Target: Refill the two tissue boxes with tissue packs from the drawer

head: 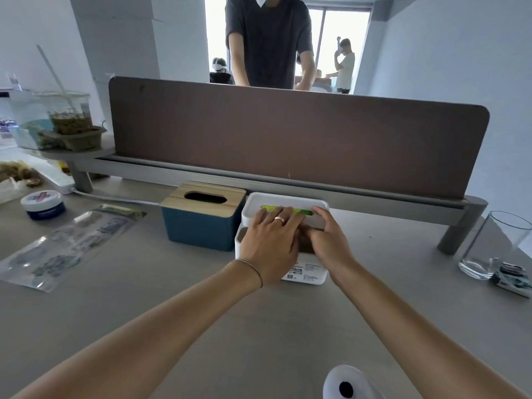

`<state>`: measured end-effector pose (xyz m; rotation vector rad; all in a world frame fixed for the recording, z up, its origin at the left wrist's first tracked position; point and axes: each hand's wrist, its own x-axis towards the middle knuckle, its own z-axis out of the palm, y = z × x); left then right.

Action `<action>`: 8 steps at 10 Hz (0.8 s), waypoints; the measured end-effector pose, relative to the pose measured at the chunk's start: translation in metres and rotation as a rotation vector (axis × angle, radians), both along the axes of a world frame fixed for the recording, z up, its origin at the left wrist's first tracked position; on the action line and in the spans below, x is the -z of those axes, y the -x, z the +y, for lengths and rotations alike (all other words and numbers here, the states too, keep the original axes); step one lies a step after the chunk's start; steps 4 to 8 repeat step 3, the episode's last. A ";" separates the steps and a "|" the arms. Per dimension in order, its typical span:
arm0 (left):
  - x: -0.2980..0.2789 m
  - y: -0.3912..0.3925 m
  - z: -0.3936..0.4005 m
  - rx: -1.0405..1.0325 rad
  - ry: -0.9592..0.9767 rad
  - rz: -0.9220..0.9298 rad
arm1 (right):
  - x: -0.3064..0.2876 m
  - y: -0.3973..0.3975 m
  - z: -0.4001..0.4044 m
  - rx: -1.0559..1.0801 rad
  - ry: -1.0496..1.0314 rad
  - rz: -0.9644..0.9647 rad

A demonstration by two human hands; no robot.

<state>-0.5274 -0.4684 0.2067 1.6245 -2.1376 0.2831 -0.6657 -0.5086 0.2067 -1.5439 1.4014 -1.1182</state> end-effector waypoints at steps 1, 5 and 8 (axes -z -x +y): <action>-0.002 -0.002 -0.003 -0.020 -0.003 -0.026 | 0.002 -0.005 -0.009 0.011 0.009 0.016; -0.004 -0.005 -0.002 0.008 -0.042 0.064 | -0.003 -0.004 -0.008 0.006 -0.003 0.086; -0.004 -0.005 -0.002 0.008 -0.042 0.064 | -0.003 -0.004 -0.008 0.006 -0.003 0.086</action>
